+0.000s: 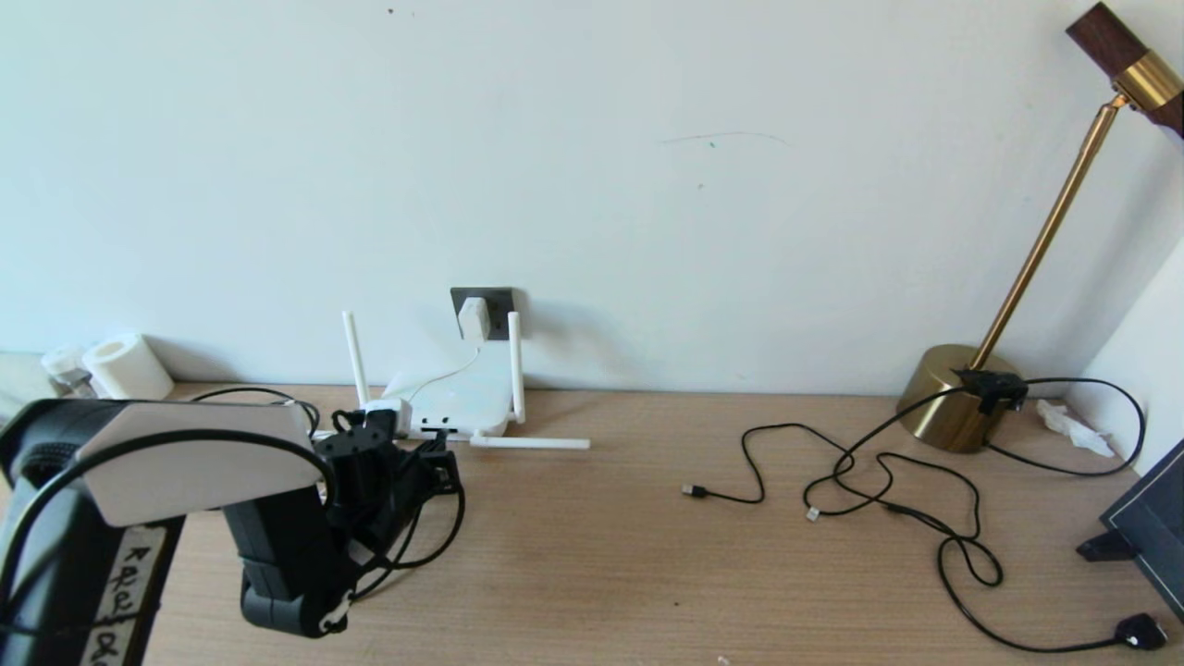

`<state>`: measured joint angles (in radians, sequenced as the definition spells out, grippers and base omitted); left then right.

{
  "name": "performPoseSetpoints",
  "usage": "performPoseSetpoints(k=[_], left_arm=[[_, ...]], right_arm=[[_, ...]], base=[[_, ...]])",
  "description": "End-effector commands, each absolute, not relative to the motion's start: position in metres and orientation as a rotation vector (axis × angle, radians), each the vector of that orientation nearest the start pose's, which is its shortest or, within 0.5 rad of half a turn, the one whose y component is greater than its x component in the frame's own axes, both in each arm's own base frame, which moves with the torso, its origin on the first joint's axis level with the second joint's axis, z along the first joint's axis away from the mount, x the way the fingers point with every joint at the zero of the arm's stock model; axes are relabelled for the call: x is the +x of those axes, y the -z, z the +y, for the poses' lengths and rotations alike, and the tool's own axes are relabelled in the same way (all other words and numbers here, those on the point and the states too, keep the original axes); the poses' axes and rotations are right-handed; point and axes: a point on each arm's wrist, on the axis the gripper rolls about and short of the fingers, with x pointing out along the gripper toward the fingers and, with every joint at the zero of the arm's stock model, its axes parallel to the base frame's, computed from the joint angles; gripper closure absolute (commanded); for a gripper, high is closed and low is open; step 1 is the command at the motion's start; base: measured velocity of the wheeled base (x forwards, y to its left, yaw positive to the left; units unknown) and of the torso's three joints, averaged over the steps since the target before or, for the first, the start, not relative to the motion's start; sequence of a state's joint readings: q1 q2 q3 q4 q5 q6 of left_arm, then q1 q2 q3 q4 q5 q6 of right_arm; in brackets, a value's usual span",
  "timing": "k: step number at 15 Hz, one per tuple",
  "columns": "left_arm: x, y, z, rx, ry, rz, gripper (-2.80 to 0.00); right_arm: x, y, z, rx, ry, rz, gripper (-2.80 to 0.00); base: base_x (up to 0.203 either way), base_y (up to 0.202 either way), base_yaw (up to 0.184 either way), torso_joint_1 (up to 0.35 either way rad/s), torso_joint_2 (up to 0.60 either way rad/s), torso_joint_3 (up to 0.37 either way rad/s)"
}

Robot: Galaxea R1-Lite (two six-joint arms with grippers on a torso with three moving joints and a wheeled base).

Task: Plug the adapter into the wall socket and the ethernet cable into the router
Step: Plug cable into router interface

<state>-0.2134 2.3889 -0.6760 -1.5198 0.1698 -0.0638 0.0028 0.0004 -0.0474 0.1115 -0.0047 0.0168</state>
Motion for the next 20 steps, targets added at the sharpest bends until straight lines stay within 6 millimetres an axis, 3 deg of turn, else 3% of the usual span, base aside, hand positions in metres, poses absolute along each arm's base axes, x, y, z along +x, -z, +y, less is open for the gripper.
performPoseSetpoints(k=[1, 20], left_arm=[[0.3629, -0.0027, -0.0747, -0.03, 0.037, 0.178, 0.0], [0.3674, 0.0036, -0.0758, -0.005, 0.047, 0.181, 0.0]], right_arm=[[-0.0267, -0.0771, -0.0002, 0.017, 0.002, 0.066, -2.8], [-0.0267, -0.0771, -0.0002, 0.017, 0.002, 0.066, -2.8]], base=[[0.0, 0.0, 0.0, 0.0, 0.0, 0.0], [0.0, 0.0, 0.0, 0.0, 0.0, 0.0]])
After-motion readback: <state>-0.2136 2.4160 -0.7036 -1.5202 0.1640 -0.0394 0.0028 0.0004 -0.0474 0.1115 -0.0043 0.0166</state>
